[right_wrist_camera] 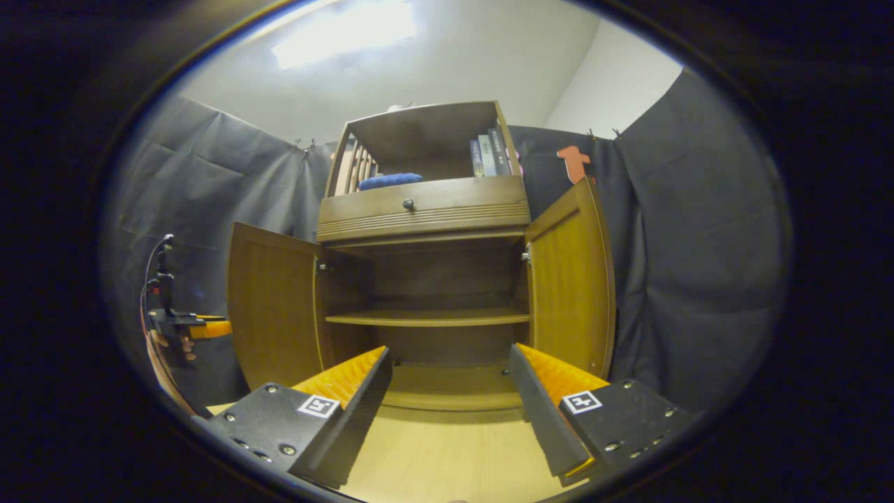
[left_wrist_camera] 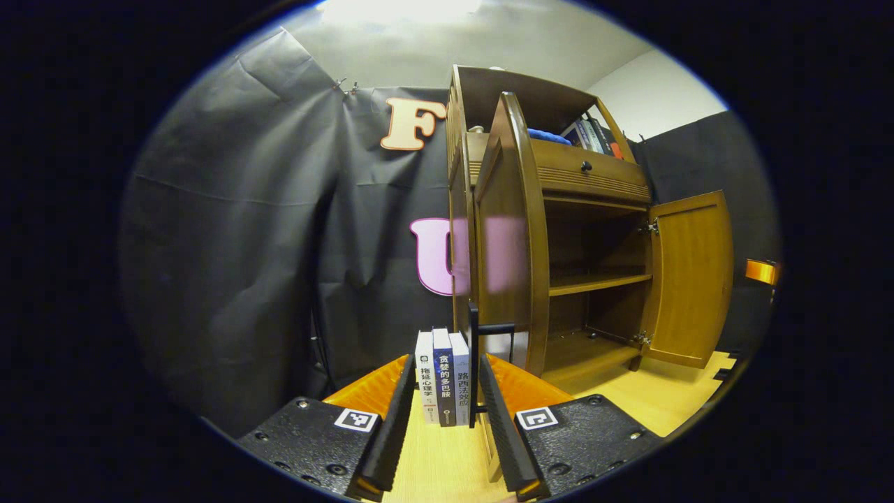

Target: Open the right door of the double-door shoe cabinet with the right hand, and open the left door with the left hand.

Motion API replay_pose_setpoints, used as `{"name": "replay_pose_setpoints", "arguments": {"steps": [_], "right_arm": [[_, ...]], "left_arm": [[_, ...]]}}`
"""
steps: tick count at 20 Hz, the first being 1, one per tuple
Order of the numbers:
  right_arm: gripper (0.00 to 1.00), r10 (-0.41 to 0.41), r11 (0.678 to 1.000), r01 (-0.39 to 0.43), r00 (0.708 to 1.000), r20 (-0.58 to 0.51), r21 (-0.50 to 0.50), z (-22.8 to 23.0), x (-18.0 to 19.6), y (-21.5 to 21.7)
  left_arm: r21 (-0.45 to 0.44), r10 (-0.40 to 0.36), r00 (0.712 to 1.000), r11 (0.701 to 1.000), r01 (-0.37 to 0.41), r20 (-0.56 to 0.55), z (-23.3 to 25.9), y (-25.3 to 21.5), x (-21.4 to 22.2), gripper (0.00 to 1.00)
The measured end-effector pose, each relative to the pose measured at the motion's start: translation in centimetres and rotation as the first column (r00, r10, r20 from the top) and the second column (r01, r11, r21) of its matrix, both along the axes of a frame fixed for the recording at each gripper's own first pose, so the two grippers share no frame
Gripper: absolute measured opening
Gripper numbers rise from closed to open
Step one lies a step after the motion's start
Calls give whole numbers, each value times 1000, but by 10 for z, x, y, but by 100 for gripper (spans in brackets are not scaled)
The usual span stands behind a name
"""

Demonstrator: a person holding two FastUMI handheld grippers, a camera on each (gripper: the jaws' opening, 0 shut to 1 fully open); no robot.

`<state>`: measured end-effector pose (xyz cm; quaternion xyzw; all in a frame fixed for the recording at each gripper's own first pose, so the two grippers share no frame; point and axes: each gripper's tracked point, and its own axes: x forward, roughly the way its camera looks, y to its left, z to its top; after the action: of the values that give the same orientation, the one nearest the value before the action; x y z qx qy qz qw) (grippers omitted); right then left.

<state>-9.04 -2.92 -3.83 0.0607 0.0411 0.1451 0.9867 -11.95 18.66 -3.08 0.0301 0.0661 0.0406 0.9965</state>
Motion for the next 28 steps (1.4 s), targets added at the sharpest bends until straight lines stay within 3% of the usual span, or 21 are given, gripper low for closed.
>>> {"name": "replay_pose_setpoints", "arguments": {"steps": [3, 4, 5, 9, 12, 14, 15, 18, 22, 28], "right_arm": [[100, -6, 1000, 6, 1000, 4, -12, 2, -2, -6], [100, 0, 1000, 0, 1000, 15, -3, 6, -4, -5], [100, 14, 1000, -14, 1000, 27, 18, 13, -9, -2], [100, 26, 998, -29, 999, 48, 49, 27, -14, -4], [100, -13, 999, 11, 998, 67, 33, 40, -16, -13], [96, -3, 999, 0, 997, 83, 40, 49, -21, -8], [100, 0, 999, -3, 996, 90, 39, 52, -23, -8], [100, -23, 1000, 21, 994, 102, 17, 58, -24, -14], [100, -28, 1000, 29, 992, 121, -11, 68, -22, -12], [98, -19, 1000, 17, 988, 154, 11, 82, -9, 1]], "left_arm": [[22, 59, 996, 998, -61, 65, 29, 2, -19, 73], [26, 75, 994, 997, -77, 85, 37, 1, -23, 74], [27, 81, 993, 996, -84, 90, 44, -4, -27, 83], [27, 107, 986, 993, -111, 131, 71, -24, -35, 89], [18, 102, 981, 994, -106, 168, 90, -52, -42, 90], [21, 81, 976, 996, -87, 201, 105, -74, -50, 91], [16, 72, 973, 997, -77, 218, 112, -83, -52, 94], [3, 22, 968, 1000, -23, 250, 121, -120, -53, 91], [-18, -39, 965, 999, 45, 260, 125, -162, -40, 91], [-44, -30, 962, 998, 43, 272, 113, -192, -8, 92]]}}
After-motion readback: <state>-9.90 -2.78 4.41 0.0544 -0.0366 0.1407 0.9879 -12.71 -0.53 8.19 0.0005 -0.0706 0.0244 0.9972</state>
